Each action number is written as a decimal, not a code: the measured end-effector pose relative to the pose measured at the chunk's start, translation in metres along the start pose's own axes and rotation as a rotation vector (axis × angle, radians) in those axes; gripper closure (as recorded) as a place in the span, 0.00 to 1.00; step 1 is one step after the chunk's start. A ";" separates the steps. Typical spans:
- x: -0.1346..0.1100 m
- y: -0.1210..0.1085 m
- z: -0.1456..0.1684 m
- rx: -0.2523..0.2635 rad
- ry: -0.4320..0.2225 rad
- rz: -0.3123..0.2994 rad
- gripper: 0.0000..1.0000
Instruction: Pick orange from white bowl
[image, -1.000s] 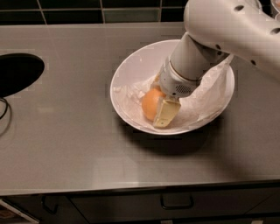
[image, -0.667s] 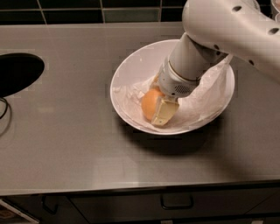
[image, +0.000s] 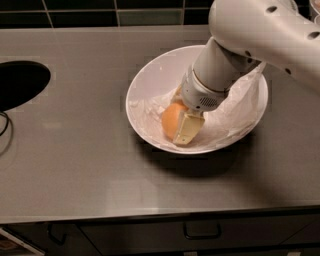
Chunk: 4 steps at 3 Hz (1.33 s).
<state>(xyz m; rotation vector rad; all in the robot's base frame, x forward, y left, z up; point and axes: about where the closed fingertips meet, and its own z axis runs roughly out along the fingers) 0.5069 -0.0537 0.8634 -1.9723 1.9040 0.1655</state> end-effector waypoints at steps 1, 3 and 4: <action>-0.002 -0.001 -0.028 0.072 -0.056 0.018 1.00; -0.014 -0.001 -0.081 0.236 -0.123 0.001 1.00; -0.016 -0.002 -0.088 0.261 -0.127 -0.004 1.00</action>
Offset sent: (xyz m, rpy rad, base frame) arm -0.0096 -0.0237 0.0698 0.1667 -0.1584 -0.0832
